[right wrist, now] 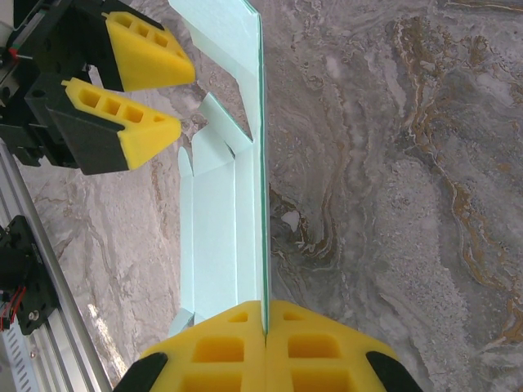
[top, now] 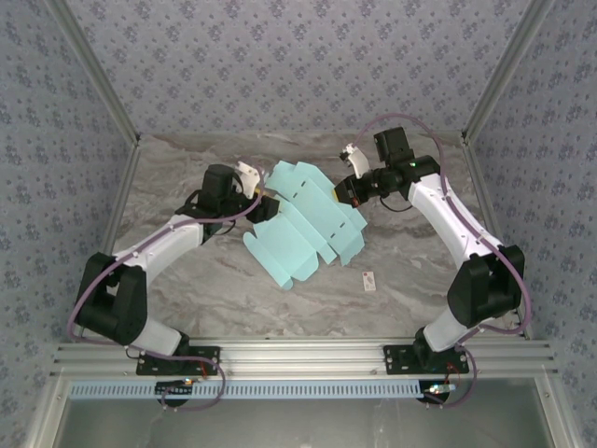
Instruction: Fold the paper box
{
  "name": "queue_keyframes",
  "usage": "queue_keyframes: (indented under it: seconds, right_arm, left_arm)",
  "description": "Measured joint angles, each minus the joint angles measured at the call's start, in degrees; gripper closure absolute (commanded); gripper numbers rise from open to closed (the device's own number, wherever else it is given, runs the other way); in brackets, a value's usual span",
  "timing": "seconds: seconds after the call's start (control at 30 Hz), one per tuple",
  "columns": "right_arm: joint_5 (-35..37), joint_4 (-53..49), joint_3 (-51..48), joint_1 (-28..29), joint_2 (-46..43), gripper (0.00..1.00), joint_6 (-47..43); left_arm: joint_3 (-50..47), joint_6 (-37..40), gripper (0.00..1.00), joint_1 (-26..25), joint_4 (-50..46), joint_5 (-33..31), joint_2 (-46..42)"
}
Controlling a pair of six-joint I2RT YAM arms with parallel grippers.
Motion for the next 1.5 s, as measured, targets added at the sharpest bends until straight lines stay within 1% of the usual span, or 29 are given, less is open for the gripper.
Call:
queue_keyframes:
  seconds: [0.13, 0.23, 0.43, 0.6, 0.7, 0.8, 1.17, 1.37, 1.5]
  right_arm:
    - [0.0, 0.0, 0.0, 0.0, 0.0, 0.97, 0.0]
    - [0.0, 0.0, 0.0, 0.0, 0.0, 0.97, 0.0]
    - [0.0, 0.0, 0.0, 0.0, 0.0, 0.97, 0.0]
    - [0.0, 0.0, 0.0, 0.0, 0.0, 0.97, 0.0]
    - [0.0, 0.0, 0.0, 0.0, 0.1, 0.97, 0.0]
    - [0.0, 0.0, 0.0, 0.0, 0.3, 0.97, 0.0]
    - [0.3, -1.7, -0.2, 0.2, 0.4, 0.97, 0.0]
    - [1.8, -2.2, -0.2, 0.2, 0.4, 0.97, -0.4]
    - [3.8, -2.2, -0.2, 1.0, 0.4, 0.97, -2.1]
  left_arm:
    - [0.0, 0.2, 0.43, -0.4, 0.5, -0.3, 0.8]
    - [0.0, 0.4, 0.46, -0.8, 0.6, 0.3, 2.2]
    - [0.0, 0.4, 0.55, -1.5, 0.6, 4.9, 3.7]
    - [0.0, 0.4, 0.58, -1.6, 1.4, 9.4, 3.6]
    - [0.0, 0.5, 0.57, -2.1, 1.5, 11.5, 3.7]
    - [0.0, 1.2, 0.56, -2.8, 1.4, 12.1, 4.1]
    - [2.2, 3.0, 0.54, -5.4, 1.4, 11.0, 9.8]
    - [2.1, 3.3, 0.50, -5.6, 0.9, 11.0, 8.9]
    - [1.8, 3.3, 0.47, -5.5, -0.2, 11.5, 4.5]
